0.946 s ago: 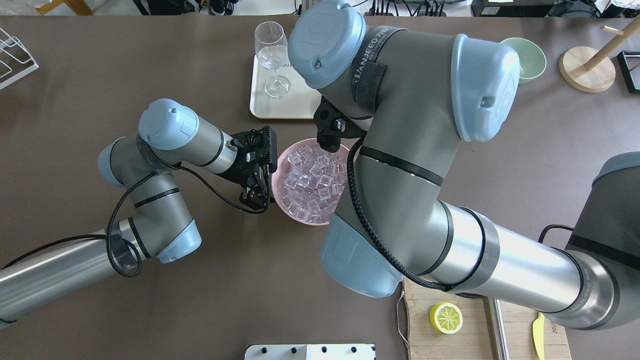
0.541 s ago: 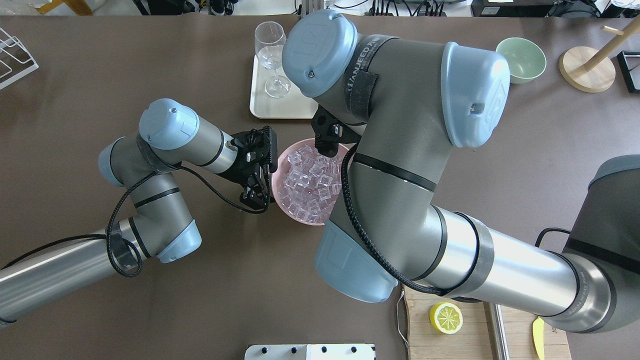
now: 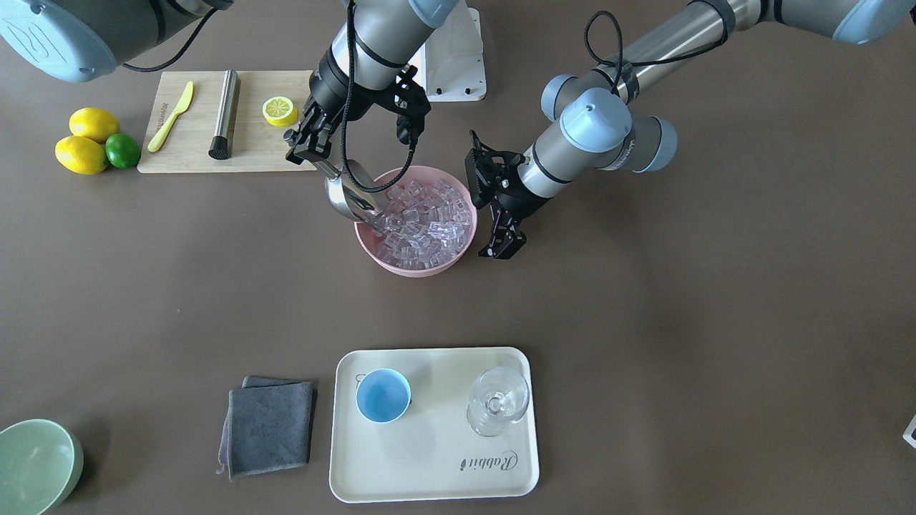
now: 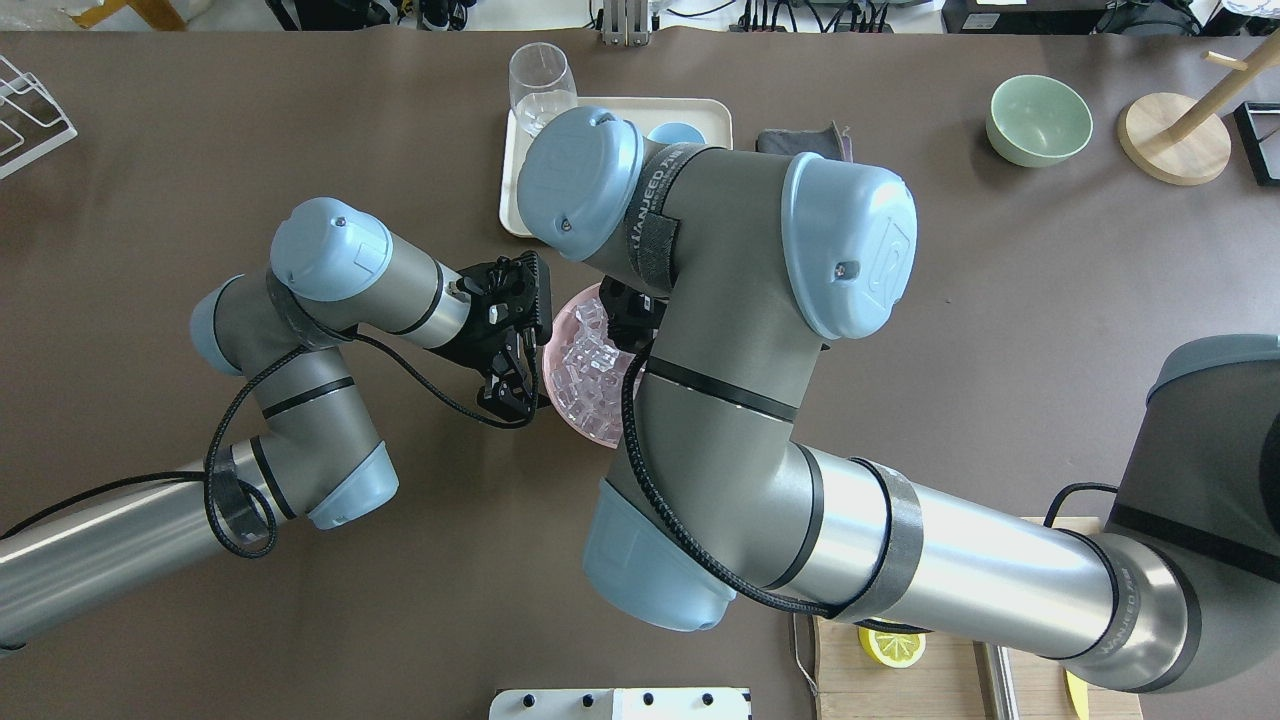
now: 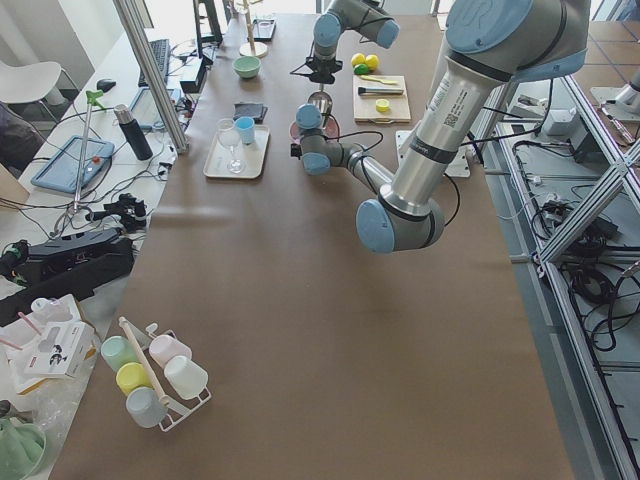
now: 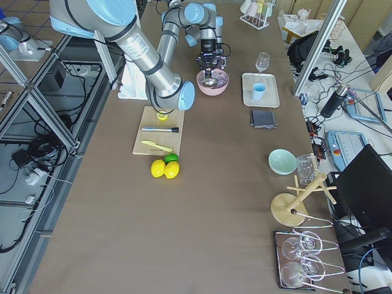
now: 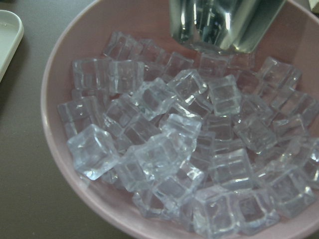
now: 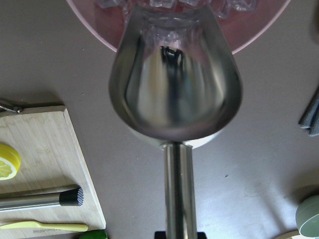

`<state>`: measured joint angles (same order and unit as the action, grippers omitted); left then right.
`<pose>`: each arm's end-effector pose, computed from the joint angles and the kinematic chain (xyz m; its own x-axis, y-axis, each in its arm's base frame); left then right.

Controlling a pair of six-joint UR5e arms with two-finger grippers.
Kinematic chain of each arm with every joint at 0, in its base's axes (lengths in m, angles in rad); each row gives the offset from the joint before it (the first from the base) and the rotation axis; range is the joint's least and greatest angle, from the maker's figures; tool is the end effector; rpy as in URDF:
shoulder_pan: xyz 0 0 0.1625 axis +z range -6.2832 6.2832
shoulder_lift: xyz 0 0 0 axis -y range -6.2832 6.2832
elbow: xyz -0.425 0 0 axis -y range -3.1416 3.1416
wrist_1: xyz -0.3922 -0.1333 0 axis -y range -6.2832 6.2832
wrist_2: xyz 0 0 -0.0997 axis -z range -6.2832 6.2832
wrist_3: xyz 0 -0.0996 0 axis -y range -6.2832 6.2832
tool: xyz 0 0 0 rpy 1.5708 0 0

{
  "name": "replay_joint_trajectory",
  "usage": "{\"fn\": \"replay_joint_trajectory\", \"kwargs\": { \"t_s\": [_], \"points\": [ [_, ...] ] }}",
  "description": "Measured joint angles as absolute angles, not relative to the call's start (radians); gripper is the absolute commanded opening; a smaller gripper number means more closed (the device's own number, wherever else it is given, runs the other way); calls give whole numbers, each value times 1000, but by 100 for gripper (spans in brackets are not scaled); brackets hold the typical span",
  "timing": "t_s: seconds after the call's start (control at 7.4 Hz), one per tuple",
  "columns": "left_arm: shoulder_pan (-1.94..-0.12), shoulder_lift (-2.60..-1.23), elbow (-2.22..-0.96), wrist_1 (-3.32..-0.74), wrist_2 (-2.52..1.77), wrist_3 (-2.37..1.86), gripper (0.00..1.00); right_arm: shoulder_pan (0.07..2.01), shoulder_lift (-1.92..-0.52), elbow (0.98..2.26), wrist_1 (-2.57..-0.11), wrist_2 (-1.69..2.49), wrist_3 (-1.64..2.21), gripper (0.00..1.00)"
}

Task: Put ice in cup with scoop
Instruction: 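Push the scoop into the ice with the right gripper while the left holds the bowl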

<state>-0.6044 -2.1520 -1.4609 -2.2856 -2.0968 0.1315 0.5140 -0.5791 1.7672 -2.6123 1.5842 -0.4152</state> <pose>0.5287 -0.4663 0.2795 0.0671 0.9956 -0.0652 -0.3203 0.0834 0.9436 -0.4709 -0.4175 0.1152 0.1008 -0.9938 -0.0468 0.9859 0.0935 0.1390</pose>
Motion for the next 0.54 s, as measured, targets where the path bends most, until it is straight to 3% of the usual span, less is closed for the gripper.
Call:
{"fn": "replay_joint_trajectory", "kwargs": {
  "t_s": [0.54],
  "points": [
    [-604, -2143, -1471, -2286, -2098, 132, 99, 504, -583, 1743, -2551, 1567, -410, 0]
  ]
}}
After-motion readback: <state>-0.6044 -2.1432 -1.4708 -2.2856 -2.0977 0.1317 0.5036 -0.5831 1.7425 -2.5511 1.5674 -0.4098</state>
